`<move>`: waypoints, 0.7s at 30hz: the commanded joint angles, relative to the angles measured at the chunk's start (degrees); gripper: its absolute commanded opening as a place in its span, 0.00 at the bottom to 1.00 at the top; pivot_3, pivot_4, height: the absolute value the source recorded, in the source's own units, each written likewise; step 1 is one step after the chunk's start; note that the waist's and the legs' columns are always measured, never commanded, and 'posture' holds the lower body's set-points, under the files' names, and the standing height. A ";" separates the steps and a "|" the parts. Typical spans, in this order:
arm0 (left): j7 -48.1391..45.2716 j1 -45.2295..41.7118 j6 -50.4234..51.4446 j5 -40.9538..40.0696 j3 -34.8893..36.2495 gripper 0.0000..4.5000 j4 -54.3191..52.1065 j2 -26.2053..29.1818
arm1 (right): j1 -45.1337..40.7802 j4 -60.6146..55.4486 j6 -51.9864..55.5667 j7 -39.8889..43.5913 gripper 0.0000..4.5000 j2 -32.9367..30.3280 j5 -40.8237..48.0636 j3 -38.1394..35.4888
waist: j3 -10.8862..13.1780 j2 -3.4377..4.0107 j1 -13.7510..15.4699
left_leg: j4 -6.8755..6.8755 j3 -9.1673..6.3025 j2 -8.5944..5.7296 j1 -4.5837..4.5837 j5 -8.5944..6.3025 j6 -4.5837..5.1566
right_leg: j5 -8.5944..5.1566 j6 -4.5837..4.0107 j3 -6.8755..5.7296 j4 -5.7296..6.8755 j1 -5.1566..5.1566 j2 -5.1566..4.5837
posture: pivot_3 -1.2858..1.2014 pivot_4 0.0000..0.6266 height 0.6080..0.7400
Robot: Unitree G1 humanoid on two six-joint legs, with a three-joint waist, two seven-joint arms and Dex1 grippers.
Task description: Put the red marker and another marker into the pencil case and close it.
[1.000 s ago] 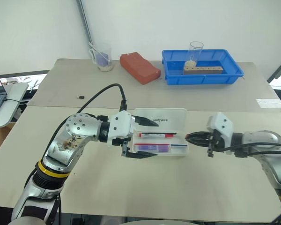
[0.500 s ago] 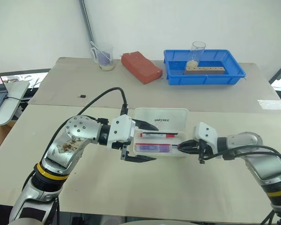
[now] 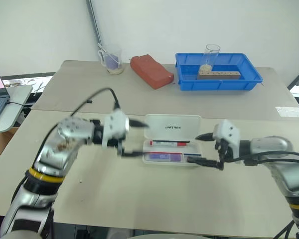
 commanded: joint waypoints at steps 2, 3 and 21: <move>8.45 -8.35 -2.02 2.03 5.25 0.72 14.51 -4.86 | -1.90 -10.14 8.62 -7.29 1.00 1.56 7.16 -6.40 | -0.04 -0.05 0.12 | 0.00 -0.04 -0.01 0.01 0.00 0.00 | 0.00 0.00 -0.01 -0.06 0.07 0.00 | 0.52 0.24 1.00; 10.42 -10.04 -2.05 2.60 5.89 0.60 17.77 -6.24 | -2.71 -11.38 10.37 -9.22 1.00 2.11 8.17 -7.09 | -0.04 -0.04 0.08 | -0.01 -0.03 -0.03 0.00 0.00 0.00 | 0.00 0.00 0.01 -0.08 0.04 -0.01 | 0.52 0.24 1.00; 8.77 -26.16 -16.14 17.02 -1.03 0.01 58.96 -19.89 | -9.09 -17.59 20.14 -24.33 1.00 4.64 14.17 -8.66 | -0.01 -0.09 0.25 | -0.04 -0.09 -0.06 -0.41 0.00 0.01 | 0.01 -0.02 0.02 0.04 -0.37 0.07 | 0.52 0.24 1.00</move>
